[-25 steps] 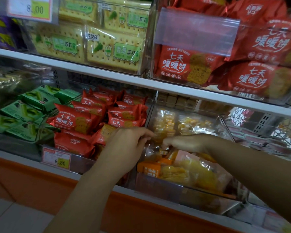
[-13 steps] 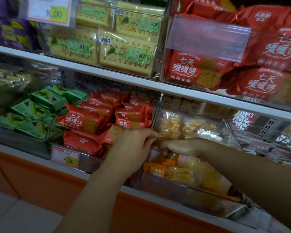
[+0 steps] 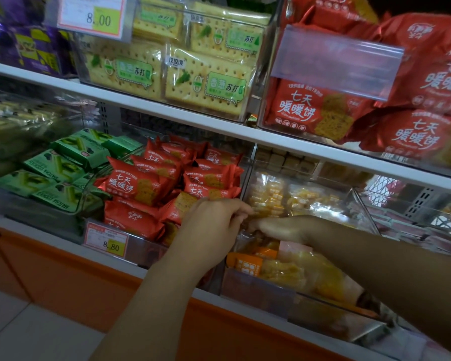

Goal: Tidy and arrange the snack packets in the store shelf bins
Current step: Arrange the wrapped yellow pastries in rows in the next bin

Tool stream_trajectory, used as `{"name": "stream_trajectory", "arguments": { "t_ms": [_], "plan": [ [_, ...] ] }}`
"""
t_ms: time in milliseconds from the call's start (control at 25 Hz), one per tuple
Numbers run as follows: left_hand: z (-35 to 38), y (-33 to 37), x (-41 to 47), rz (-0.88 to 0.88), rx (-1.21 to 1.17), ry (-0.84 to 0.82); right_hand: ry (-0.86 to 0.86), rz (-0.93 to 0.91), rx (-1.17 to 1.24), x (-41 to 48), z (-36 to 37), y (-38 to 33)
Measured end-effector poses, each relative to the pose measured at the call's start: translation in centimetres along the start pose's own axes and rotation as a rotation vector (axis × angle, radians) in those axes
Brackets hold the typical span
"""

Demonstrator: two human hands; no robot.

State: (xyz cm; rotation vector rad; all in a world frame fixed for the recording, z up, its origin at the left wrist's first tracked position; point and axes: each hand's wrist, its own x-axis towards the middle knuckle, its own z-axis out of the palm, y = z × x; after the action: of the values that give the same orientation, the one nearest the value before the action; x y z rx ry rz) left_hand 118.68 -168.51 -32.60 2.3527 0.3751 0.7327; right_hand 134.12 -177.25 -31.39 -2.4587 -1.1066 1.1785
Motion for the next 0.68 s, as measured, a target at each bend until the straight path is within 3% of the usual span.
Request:
{"name": "stream_trajectory", "arguments": {
  "t_ms": [400, 680],
  "plan": [
    [-0.2, 0.4, -0.4, -0.007, -0.011, -0.013, 0.024, -0.091, 0.103, 1.5, 1.6, 0.1],
    [0.0, 0.0, -0.2, -0.011, -0.021, -0.023, 0.008, -0.056, -0.009, 1.3, 0.7, 0.5]
  ]
}}
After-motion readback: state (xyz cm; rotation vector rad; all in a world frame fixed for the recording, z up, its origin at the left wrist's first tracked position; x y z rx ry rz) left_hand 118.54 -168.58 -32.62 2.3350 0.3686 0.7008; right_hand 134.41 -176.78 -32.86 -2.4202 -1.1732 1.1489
